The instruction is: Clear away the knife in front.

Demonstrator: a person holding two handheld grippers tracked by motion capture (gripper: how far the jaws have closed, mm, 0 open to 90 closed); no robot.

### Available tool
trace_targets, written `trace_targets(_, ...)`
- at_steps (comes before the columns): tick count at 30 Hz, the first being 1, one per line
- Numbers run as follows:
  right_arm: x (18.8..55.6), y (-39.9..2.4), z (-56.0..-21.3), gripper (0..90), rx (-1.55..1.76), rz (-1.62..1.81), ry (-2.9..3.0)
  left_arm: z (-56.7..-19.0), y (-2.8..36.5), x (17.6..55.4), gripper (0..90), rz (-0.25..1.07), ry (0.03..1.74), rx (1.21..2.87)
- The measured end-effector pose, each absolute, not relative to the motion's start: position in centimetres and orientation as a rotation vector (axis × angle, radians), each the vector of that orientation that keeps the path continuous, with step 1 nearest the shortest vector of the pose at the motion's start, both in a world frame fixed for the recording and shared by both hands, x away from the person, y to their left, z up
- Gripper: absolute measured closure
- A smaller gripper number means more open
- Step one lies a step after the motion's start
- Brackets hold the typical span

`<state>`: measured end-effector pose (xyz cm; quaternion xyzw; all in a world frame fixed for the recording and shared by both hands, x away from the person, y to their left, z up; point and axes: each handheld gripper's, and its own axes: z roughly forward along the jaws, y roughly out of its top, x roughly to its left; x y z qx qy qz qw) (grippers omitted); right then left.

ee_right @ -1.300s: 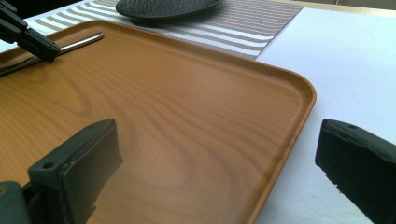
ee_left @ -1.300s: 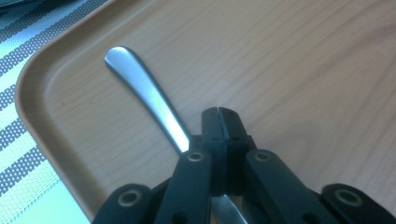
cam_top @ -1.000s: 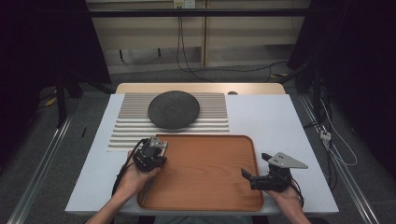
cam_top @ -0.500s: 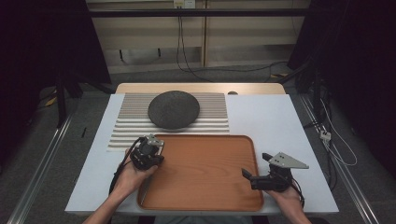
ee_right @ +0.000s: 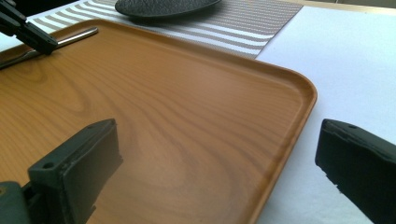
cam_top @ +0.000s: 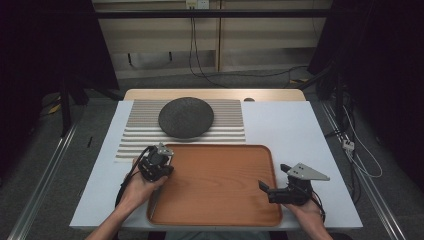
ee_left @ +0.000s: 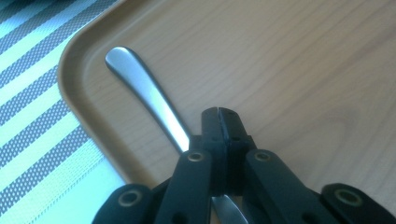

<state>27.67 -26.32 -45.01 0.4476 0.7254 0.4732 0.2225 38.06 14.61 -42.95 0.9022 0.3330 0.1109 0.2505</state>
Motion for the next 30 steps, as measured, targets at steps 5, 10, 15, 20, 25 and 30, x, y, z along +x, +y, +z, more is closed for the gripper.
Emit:
trace_targets(5, 27.7, -26.2, -45.0, 0.0, 1.233, 1.303, 2.006, -43.0, 15.0, 38.0, 90.0, 0.309, 0.921, 2.445)
trace_targets(10, 27.7, -26.2, -45.0, 0.0, 1.235, 1.303, 2.006, -43.0, 15.5, 38.0, 90.0, 0.313, 0.951, 2.427)
trace_targets(15, 27.7, -26.3, -45.0, 0.0, 1.234, 1.305, 2.006, -43.1, 15.6, 38.0, 90.0, 0.314, 0.954, 2.416)
trace_targets(20, 27.6, -26.3, -44.9, 0.0, 1.229, 1.304, 2.006, -43.3, 15.8, 37.9, 89.8, 0.313, 0.962, 2.386)
trace_targets(25, 27.7, -26.2, -45.0, 0.0, 1.231, 1.306, 2.008, -43.3, 15.7, 37.9, 81.4, 0.308, 0.97, 2.348)
trace_targets(30, 27.7, -26.3, -45.0, 0.0, 1.236, 1.303, 2.003, -43.1, 15.8, 37.8, 61.5, 0.338, 0.963, 2.29)
